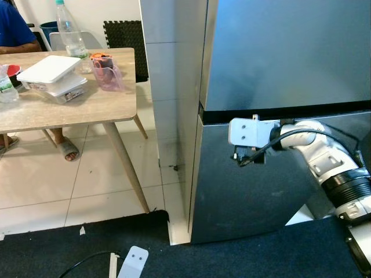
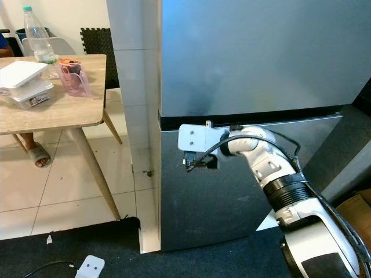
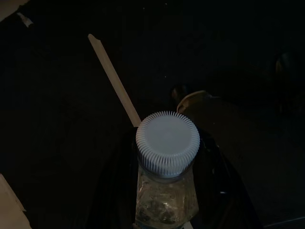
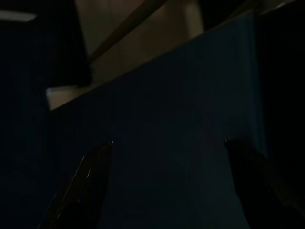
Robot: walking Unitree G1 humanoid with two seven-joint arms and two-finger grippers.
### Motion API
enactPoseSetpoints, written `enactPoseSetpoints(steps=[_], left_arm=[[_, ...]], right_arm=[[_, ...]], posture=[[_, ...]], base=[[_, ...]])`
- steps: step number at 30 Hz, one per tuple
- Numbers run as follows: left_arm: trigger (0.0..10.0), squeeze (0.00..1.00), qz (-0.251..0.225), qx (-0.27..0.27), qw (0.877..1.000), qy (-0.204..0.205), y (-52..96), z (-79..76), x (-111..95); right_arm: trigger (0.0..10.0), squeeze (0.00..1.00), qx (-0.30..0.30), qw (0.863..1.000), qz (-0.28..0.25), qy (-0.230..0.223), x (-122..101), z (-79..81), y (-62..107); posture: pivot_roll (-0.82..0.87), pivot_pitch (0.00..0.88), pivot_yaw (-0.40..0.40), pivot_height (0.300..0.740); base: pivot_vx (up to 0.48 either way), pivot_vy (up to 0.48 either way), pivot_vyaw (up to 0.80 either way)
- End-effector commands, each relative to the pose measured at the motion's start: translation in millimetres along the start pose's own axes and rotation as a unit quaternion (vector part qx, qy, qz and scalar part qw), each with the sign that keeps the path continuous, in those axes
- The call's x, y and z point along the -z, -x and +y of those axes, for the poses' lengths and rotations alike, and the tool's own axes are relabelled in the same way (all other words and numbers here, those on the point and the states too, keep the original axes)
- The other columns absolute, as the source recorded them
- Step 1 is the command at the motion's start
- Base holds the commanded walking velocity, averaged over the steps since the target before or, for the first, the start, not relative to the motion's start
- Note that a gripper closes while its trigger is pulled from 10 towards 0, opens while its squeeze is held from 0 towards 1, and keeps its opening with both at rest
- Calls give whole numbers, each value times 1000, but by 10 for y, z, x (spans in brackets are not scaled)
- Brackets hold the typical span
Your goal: Restocking fridge
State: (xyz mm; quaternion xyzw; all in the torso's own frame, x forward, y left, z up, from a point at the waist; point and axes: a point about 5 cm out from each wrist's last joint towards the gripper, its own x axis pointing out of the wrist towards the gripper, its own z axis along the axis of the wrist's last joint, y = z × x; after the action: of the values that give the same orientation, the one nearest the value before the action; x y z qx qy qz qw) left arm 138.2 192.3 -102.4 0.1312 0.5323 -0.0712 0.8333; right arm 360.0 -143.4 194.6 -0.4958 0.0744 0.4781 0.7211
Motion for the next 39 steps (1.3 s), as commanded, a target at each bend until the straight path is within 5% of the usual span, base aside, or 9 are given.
enactPoseSetpoints(steps=[1,9,10,14,22,29,39], left_arm=[[10000,0,21,14,1000,1,9,-66,108],[10000,0,23,14,1000,2,13,-66,133],[10000,0,25,14,1000,2,16,-62,145],[10000,0,26,13,1000,3,18,-55,156],[10000,0,27,13,1000,3,21,-40,171],[10000,0,29,12,999,3,27,-25,196],[10000,0,32,12,999,2,34,-22,227]], right_arm=[[10000,0,-1,1000,1,-5,3,-15,-3],[10000,0,14,1000,3,-8,19,-40,-50],[10000,0,47,998,-46,-22,-112,-142,-59],[10000,0,64,993,-96,-38,-229,-229,-41],[10000,0,63,987,-140,-53,-304,-241,-63],[10000,0,96,992,-76,-40,-198,-301,-129],[10000,0,68,997,-20,5,-100,-248,-173]], posture=[[-55,0,-57,740],[-52,0,-59,740],[-51,0,-59,740],[-51,0,-59,740],[-51,0,-60,740],[-49,0,-59,740],[-49,0,-60,740]], base=[[0,0,0],[0,0,0],[0,0,0],[0,0,0],[0,0,0],[0,0,0],[0,0,0]])
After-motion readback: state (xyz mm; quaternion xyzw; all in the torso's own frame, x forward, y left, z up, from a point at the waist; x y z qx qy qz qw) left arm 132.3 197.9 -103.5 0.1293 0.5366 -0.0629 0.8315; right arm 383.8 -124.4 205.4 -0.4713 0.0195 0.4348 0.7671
